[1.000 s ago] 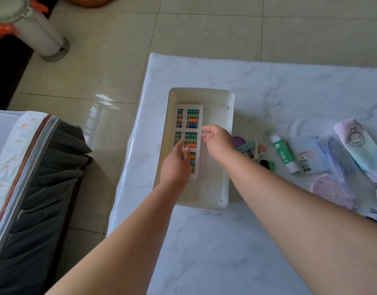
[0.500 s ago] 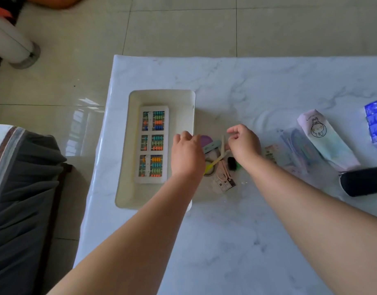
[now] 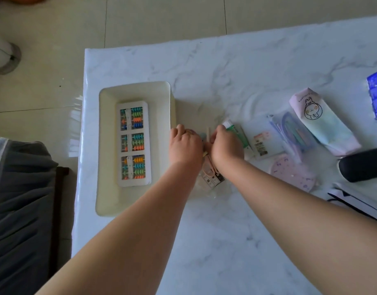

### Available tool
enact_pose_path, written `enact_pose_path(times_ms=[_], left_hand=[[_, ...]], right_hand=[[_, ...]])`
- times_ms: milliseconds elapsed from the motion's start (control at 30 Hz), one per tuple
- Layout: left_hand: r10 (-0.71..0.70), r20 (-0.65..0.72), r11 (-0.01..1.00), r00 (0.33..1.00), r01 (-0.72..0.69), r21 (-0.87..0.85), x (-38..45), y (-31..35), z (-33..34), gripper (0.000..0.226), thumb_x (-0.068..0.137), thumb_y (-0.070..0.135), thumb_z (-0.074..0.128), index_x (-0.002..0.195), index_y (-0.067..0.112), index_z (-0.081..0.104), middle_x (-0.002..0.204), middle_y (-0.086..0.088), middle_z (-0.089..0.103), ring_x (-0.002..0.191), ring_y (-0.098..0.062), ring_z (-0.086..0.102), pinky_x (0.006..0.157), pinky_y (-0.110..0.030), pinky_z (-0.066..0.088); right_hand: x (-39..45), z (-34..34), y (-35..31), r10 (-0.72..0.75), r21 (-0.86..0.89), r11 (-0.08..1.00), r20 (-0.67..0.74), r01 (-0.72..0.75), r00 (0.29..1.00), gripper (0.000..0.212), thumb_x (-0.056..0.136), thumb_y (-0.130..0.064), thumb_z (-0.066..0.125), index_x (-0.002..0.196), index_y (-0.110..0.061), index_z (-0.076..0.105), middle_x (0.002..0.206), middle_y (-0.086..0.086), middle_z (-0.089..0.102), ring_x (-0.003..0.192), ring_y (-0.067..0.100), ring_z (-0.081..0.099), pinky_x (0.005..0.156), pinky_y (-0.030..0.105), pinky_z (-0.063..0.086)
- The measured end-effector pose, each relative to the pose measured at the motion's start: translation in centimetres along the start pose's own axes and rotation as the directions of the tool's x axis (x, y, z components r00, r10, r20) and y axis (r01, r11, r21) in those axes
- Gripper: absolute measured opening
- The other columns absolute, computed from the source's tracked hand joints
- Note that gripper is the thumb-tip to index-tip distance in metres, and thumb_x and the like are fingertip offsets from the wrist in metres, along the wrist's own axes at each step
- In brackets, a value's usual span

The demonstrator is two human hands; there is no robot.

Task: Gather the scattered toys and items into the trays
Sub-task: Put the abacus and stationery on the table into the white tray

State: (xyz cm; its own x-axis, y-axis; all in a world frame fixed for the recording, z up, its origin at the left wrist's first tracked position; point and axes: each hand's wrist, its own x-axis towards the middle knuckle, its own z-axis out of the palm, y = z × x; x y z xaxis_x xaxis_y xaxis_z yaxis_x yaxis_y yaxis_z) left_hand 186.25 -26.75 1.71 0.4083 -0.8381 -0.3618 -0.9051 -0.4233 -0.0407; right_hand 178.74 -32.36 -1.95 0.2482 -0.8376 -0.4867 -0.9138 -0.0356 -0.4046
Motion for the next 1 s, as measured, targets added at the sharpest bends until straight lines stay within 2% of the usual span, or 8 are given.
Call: enact_pose_path(times_ms=[133, 267, 400, 500, 600, 733, 833, 1000], left_hand=[[-0.036, -0.010, 0.998, 0.999, 0.037, 0.043, 1.0, 0.4, 0.8, 0.022, 0.095, 0.027, 0.043, 0.095, 0.018, 0.063, 0.102, -0.004, 0.068, 0.109, -0.028, 0.047, 0.093, -0.035, 0.028], [-0.046, -0.004, 0.994, 0.999, 0.045, -0.097, 1.8, 0.4, 0.4, 0.023, 0.093, 0.013, 0.043, 0.108, 0.011, 0.062, 0.110, -0.010, 0.063, 0.106, -0.031, 0.055, 0.075, -0.033, 0.037], [-0.088, -0.041, 0.927, 0.995, 0.066, -0.370, 1.6, -0.7, -1.6, 0.019, 0.093, 0.021, 0.051, 0.104, 0.009, 0.059, 0.104, -0.011, 0.061, 0.094, -0.031, 0.058, 0.065, -0.030, 0.033], [-0.207, -0.098, 0.749, 0.973, 0.093, -0.656, 1.1, -3.1, -3.7, 0.021, 0.092, 0.029, 0.054, 0.101, 0.012, 0.061, 0.090, -0.002, 0.060, 0.078, -0.021, 0.056, 0.060, -0.028, 0.035], [-0.394, -0.075, 0.546, 0.916, 0.167, -0.821, 1.1, -6.4, -4.8, 0.017, 0.092, 0.030, 0.054, 0.101, 0.018, 0.063, 0.083, 0.005, 0.066, 0.071, -0.013, 0.060, 0.054, -0.025, 0.041], [-0.438, 0.068, 0.492, 0.897, 0.302, -0.817, 1.8, -10.1, -4.4, 0.025, 0.094, 0.032, 0.056, 0.114, 0.020, 0.062, 0.072, 0.011, 0.062, 0.065, -0.004, 0.059, 0.050, -0.018, 0.037], [-0.364, 0.154, 0.475, 0.919, 0.325, -0.818, 2.1, -11.1, -3.5, 0.040, 0.093, 0.030, 0.060, 0.130, 0.016, 0.055, 0.078, 0.010, 0.061, 0.074, -0.010, 0.063, 0.063, -0.022, 0.045], [-0.317, 0.083, 0.542, 0.945, 0.252, -0.801, 1.2, -10.1, -2.3, 0.034, 0.094, 0.022, 0.056, 0.129, 0.018, 0.056, 0.093, 0.005, 0.063, 0.084, -0.013, 0.059, 0.069, -0.023, 0.041]], right_hand=[[-0.3, -0.1, -0.9, 0.024, -0.020, 0.999, -0.038, -0.025, 0.999, 0.022, 0.098, -0.006, 0.033, 0.111, -0.006, 0.050, 0.106, 0.015, 0.064, 0.095, 0.031, 0.061, 0.065, 0.034, 0.039], [0.1, -0.4, -1.8, 0.213, 0.211, 0.956, -0.023, -0.203, 0.977, 0.043, 0.101, -0.025, 0.026, 0.095, -0.006, 0.063, 0.100, 0.013, 0.067, 0.086, 0.028, 0.058, 0.068, 0.031, 0.036], [-0.2, -1.8, -2.7, 0.172, 0.205, 0.967, -0.100, -0.149, 0.980, 0.012, 0.096, -0.012, 0.045, 0.105, -0.014, 0.052, 0.108, 0.011, 0.066, 0.097, 0.030, 0.062, 0.068, 0.030, 0.034], [-1.3, -3.1, -5.0, 0.023, 0.314, 0.949, -0.185, 0.037, 0.982, 0.029, 0.091, -0.016, 0.055, 0.120, -0.017, 0.048, 0.098, 0.004, 0.066, 0.089, 0.026, 0.062, 0.067, 0.028, 0.035], [-2.1, -3.3, -8.1, -0.105, 0.400, 0.897, -0.223, 0.189, 0.969, 0.031, 0.089, -0.023, 0.060, 0.118, -0.021, 0.051, 0.082, -0.008, 0.061, 0.078, 0.016, 0.059, 0.066, 0.025, 0.037], [-2.1, -2.3, -10.9, -0.190, 0.382, 0.894, -0.154, 0.236, 0.970, 0.027, 0.091, -0.024, 0.060, 0.116, -0.020, 0.052, 0.079, -0.010, 0.057, 0.073, 0.011, 0.056, 0.055, 0.019, 0.035], [-1.9, -1.5, -11.1, -0.146, 0.362, 0.913, -0.142, 0.188, 0.979, 0.025, 0.091, -0.026, 0.060, 0.115, -0.021, 0.054, 0.089, -0.006, 0.063, 0.077, 0.012, 0.056, 0.052, 0.015, 0.032], [-1.8, -1.2, -8.5, -0.056, 0.385, 0.913, -0.201, 0.131, 0.978, 0.020, 0.095, -0.029, 0.055, 0.112, -0.021, 0.056, 0.095, -0.004, 0.063, 0.088, 0.018, 0.061, 0.072, 0.028, 0.044]])
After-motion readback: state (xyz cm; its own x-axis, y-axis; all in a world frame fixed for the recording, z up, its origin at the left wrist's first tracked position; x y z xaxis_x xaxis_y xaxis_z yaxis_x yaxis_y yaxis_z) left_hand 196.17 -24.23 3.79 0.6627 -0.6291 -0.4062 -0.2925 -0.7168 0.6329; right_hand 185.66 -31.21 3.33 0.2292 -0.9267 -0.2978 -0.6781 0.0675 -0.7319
